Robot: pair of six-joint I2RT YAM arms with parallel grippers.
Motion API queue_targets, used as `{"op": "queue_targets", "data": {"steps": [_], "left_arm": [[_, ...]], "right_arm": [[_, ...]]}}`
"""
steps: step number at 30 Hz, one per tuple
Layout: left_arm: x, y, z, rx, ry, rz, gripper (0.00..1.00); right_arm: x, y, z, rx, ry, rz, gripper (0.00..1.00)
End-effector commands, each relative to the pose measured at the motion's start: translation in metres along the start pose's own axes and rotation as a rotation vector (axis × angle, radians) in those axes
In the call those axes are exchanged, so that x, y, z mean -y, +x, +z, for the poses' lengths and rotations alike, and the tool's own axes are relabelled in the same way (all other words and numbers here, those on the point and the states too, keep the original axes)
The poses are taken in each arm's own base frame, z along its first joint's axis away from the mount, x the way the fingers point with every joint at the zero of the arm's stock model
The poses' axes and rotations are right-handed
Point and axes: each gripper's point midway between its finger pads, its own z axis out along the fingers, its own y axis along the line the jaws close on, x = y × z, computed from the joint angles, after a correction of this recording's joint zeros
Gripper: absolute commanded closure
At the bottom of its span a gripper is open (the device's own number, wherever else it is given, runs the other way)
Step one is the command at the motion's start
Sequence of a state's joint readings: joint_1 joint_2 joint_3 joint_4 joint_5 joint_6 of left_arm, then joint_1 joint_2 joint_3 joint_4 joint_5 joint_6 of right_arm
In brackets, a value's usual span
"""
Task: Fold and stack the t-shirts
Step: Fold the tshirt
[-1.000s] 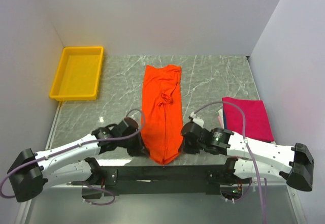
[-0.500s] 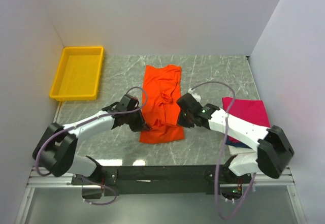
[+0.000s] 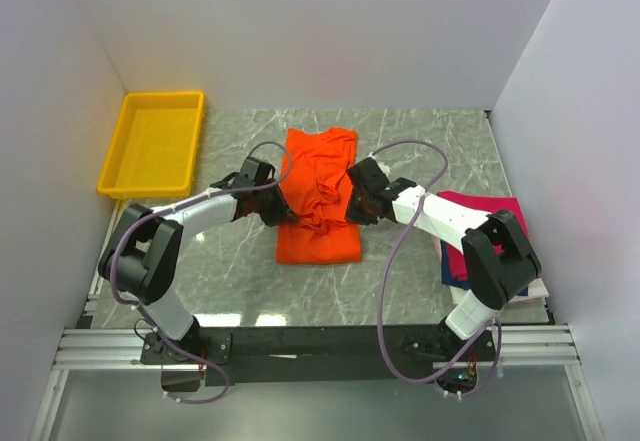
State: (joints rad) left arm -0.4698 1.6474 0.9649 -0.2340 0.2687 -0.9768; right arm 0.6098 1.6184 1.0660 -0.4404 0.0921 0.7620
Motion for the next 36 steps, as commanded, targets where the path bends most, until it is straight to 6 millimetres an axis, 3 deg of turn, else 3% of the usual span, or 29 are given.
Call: {"op": "queue_targets", "data": {"steps": [1, 12, 25, 28, 29, 31, 32, 34, 35, 36], "left_arm": [[0.026, -0.021, -0.003, 0.039, 0.074, 0.049, 0.99], [0.029, -0.034, -0.002, 0.049, 0.092, 0.039, 0.99], [0.028, -0.056, 0.012, 0.05, 0.113, 0.027, 0.99], [0.033, -0.064, 0.009, 0.068, 0.14, 0.028, 0.79], [0.035, -0.067, 0.007, 0.075, 0.151, 0.029, 0.68], [0.037, -0.073, 0.003, 0.089, 0.165, 0.027, 0.6], [0.039, -0.076, 0.0, 0.095, 0.174, 0.03, 0.53], [0.043, -0.082, -0.007, 0.108, 0.198, 0.029, 0.5], [0.044, -0.084, -0.01, 0.116, 0.204, 0.034, 0.49], [0.048, -0.086, -0.017, 0.13, 0.213, 0.043, 0.49]], "right_arm": [[-0.012, -0.027, -0.004, 0.058, -0.048, 0.002, 1.0], [0.004, -0.05, -0.001, 0.08, -0.054, 0.051, 1.0], [0.01, -0.071, 0.025, 0.066, -0.044, 0.067, 1.0], [0.014, -0.077, 0.028, 0.068, -0.041, 0.074, 1.0], [0.014, -0.079, 0.028, 0.07, -0.04, 0.075, 0.98], [0.01, -0.086, 0.024, 0.078, -0.065, 0.072, 0.91], [0.012, -0.092, 0.022, 0.09, -0.065, 0.077, 0.78], [0.01, -0.103, 0.015, 0.109, -0.066, 0.069, 0.64], [0.01, -0.108, 0.012, 0.121, -0.068, 0.067, 0.52], [0.008, -0.111, 0.007, 0.133, -0.071, 0.055, 0.48]]}}
